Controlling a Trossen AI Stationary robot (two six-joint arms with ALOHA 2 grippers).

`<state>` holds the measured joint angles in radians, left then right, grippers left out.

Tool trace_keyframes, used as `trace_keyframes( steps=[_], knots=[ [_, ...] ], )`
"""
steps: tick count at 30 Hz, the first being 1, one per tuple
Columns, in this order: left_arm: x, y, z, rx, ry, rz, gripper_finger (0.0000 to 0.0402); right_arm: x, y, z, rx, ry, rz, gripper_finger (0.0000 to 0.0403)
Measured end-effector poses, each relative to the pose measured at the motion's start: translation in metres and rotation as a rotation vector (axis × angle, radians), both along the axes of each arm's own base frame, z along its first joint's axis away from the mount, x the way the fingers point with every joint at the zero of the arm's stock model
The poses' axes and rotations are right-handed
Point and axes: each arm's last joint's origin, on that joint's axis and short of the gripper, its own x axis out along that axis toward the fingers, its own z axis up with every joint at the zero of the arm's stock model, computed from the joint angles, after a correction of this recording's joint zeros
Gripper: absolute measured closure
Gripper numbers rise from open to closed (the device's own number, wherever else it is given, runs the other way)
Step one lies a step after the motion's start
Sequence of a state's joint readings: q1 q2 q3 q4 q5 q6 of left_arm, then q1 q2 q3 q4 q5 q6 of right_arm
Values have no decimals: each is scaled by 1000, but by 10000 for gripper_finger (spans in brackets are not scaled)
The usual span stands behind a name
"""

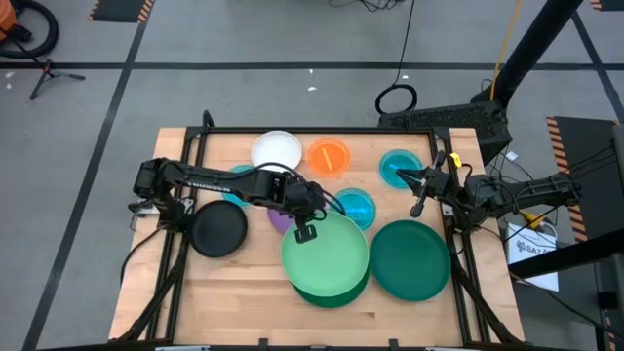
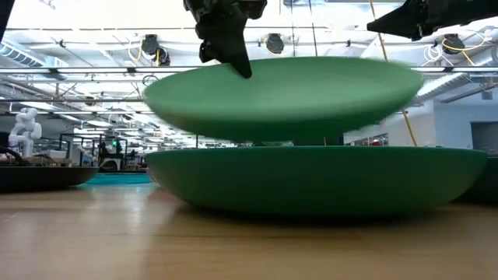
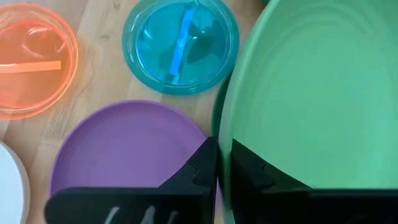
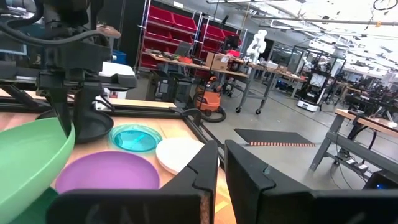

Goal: Stack plastic plates
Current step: Stack the light green plate on top of the green plate, then stack the dark green plate on top of the light green plate

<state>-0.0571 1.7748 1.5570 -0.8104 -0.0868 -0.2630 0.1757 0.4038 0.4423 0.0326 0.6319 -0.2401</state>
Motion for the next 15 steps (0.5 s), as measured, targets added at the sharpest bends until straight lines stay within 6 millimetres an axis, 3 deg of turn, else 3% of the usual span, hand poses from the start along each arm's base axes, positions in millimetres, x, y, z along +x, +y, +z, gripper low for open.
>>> trace_keyframes(
  steps=[7,15],
  knots=[
    [0,0,0,4,-1,1,337,0,0,0,0,0,0,380],
    [0,1,0,22,1,-21,331,0,0,0,0,0,0,380]
  ],
)
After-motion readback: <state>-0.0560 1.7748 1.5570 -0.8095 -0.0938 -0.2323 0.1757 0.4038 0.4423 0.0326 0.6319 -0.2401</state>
